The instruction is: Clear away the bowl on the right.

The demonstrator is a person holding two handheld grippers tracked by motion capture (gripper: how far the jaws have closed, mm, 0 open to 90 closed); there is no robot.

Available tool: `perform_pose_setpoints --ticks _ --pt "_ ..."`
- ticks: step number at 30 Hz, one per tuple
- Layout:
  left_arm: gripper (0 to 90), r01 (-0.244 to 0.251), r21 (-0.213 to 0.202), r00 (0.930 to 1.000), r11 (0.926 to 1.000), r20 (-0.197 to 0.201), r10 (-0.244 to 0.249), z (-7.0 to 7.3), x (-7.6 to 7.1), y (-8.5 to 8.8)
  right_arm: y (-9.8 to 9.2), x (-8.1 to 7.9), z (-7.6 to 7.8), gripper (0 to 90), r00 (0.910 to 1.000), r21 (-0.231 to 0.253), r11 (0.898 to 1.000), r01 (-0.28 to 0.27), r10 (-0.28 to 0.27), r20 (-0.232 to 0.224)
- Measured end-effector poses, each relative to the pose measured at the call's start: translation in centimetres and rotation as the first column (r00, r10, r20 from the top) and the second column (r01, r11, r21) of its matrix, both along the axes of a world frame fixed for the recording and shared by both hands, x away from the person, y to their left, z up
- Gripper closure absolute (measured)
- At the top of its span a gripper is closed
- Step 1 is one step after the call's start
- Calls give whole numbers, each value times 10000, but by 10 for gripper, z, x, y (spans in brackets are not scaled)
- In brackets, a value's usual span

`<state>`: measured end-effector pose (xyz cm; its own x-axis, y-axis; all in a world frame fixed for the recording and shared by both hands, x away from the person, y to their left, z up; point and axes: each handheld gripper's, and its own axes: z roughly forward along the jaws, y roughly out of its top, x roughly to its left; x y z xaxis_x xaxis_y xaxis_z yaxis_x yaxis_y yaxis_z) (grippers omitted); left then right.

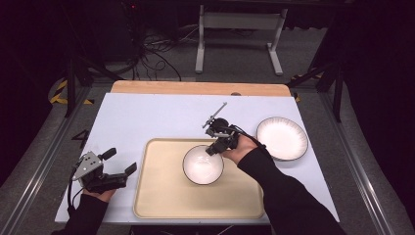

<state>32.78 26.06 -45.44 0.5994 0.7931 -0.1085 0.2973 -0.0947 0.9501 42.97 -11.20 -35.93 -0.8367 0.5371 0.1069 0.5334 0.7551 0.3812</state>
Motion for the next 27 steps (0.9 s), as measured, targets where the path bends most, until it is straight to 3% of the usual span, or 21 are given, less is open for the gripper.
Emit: perform_pose_setpoints --ticks 12,27 --pt "48 5 19 10000 10000 2 -5 0 0 0 6 0 -19 828 9990 -123 9998 -155 149 -416" --pt "47 12 19 10000 10000 -17 -12 0 0 0 9 3 -29 824 9971 -228 9996 -187 169 -745"
